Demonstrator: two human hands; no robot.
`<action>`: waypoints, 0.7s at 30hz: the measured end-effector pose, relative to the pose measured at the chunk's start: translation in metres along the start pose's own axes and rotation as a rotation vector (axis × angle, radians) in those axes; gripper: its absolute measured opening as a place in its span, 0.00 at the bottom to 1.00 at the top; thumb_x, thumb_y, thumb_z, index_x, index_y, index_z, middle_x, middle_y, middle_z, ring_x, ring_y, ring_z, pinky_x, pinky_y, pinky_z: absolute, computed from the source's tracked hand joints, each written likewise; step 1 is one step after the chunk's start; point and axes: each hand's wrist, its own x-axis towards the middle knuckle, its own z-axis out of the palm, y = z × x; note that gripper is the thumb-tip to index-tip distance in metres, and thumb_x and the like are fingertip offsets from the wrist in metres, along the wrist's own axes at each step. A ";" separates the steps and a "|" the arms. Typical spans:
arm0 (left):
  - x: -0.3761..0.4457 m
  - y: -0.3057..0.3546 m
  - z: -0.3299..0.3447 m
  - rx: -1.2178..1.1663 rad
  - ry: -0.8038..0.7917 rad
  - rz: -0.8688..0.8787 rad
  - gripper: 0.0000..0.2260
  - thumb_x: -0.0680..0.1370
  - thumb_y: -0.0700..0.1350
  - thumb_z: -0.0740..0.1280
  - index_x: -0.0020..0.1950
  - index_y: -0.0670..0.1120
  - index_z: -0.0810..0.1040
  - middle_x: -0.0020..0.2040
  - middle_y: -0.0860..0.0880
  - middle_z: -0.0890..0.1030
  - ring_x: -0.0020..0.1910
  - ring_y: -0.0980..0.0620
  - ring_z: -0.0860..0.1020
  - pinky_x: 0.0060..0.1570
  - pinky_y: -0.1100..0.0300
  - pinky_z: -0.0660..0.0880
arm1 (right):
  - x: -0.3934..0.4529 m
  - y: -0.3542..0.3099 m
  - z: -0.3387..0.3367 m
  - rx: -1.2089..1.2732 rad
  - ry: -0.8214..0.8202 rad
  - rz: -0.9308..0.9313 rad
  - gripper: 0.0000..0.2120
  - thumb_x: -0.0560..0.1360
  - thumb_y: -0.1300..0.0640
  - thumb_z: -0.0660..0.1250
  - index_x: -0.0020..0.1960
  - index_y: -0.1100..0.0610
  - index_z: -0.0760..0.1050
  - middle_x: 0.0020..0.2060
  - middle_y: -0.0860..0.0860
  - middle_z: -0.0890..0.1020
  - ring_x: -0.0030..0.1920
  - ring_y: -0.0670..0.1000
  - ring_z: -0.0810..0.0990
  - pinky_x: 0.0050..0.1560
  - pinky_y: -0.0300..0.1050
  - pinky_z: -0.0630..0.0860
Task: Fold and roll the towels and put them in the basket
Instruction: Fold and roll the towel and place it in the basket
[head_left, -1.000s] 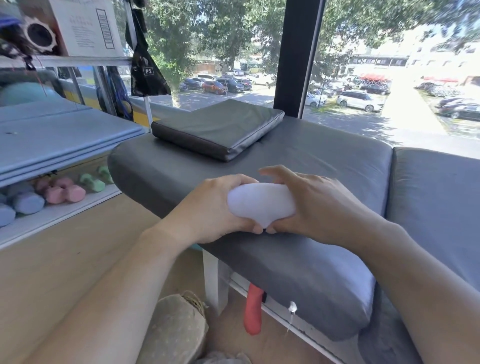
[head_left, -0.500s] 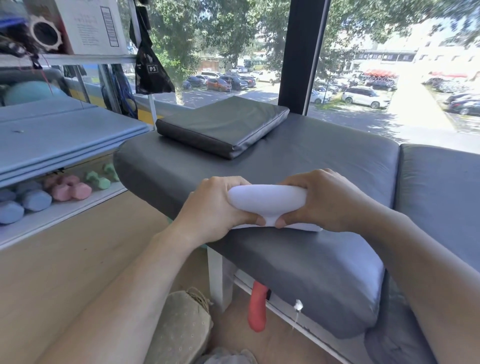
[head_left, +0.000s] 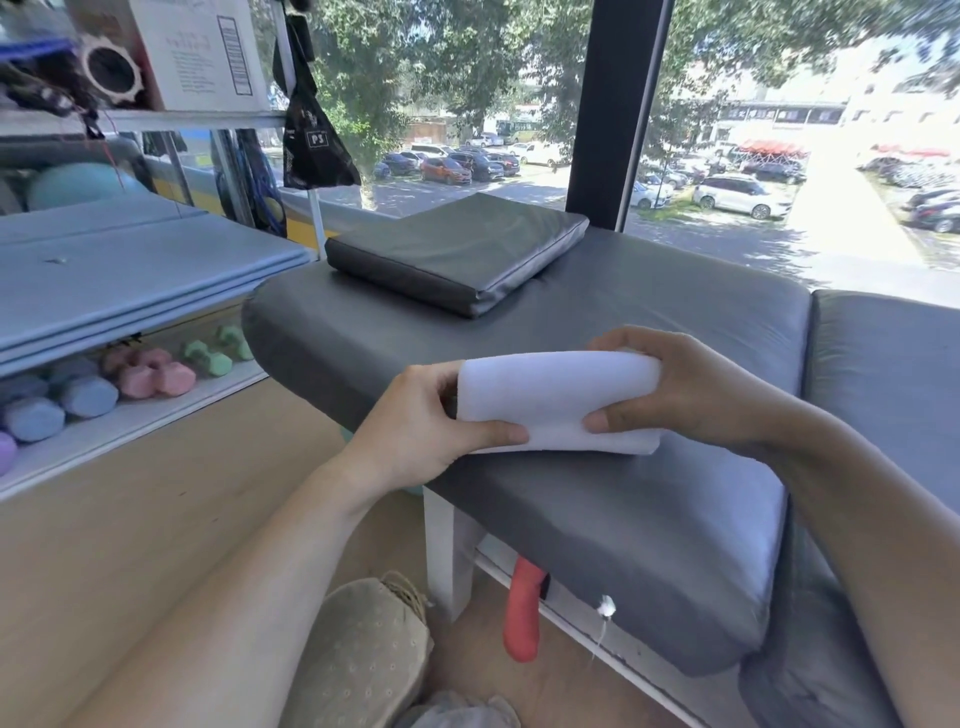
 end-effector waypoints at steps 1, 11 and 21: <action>0.000 0.000 -0.001 0.006 0.007 -0.007 0.22 0.65 0.50 0.83 0.57 0.56 0.83 0.50 0.62 0.85 0.52 0.64 0.82 0.53 0.63 0.77 | -0.001 0.001 -0.003 -0.009 -0.030 0.031 0.24 0.63 0.59 0.84 0.55 0.49 0.81 0.49 0.46 0.85 0.49 0.46 0.84 0.46 0.40 0.78; -0.005 0.013 0.000 -0.012 0.070 0.010 0.25 0.64 0.53 0.83 0.58 0.58 0.80 0.51 0.62 0.83 0.50 0.62 0.80 0.46 0.69 0.76 | -0.001 -0.002 -0.004 0.073 0.024 0.011 0.21 0.68 0.65 0.80 0.57 0.52 0.80 0.48 0.46 0.85 0.51 0.48 0.84 0.47 0.41 0.79; -0.020 0.045 0.007 -0.238 -0.239 -0.066 0.26 0.70 0.52 0.80 0.66 0.54 0.76 0.57 0.54 0.85 0.56 0.54 0.84 0.57 0.49 0.80 | -0.005 -0.033 0.028 0.400 0.224 -0.098 0.23 0.70 0.45 0.76 0.60 0.57 0.78 0.48 0.52 0.85 0.50 0.52 0.85 0.50 0.49 0.82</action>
